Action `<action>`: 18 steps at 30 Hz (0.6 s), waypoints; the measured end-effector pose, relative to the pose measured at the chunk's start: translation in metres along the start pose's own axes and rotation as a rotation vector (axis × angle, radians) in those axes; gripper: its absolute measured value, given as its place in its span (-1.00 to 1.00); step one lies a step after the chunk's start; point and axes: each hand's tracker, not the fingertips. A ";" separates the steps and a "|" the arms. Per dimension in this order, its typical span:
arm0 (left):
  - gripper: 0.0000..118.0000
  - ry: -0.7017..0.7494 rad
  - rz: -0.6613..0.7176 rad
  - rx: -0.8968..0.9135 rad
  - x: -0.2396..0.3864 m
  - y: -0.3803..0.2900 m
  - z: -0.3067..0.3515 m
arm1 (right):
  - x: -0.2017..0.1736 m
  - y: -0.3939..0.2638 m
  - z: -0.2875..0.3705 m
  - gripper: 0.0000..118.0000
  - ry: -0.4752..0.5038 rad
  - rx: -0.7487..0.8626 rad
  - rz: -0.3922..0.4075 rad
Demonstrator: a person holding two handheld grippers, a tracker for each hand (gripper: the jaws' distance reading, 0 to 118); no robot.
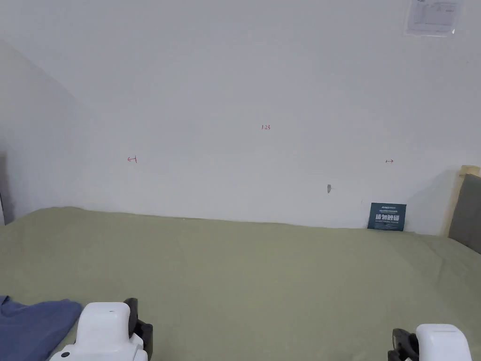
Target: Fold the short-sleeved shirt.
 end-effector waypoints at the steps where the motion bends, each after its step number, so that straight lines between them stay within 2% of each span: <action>1: -1.00 0.005 -0.012 -0.017 -0.006 0.008 -0.006 | -0.002 -0.003 0.000 -1.00 0.001 -0.003 0.005; 5: -1.00 0.007 -0.026 -0.026 -0.019 0.016 -0.005 | -0.021 0.010 0.003 -1.00 0.046 -0.013 0.009; 7: -1.00 0.017 -0.020 -0.025 -0.032 0.023 0.000 | -0.037 0.020 0.002 -1.00 0.121 0.025 0.015; 10: -1.00 0.102 -0.024 -0.005 -0.068 0.039 0.016 | -0.079 0.043 0.001 -1.00 0.220 0.062 0.061; 18: -1.00 0.438 0.045 -0.045 -0.180 0.041 0.105 | -0.228 0.066 -0.009 -1.00 0.596 0.092 0.076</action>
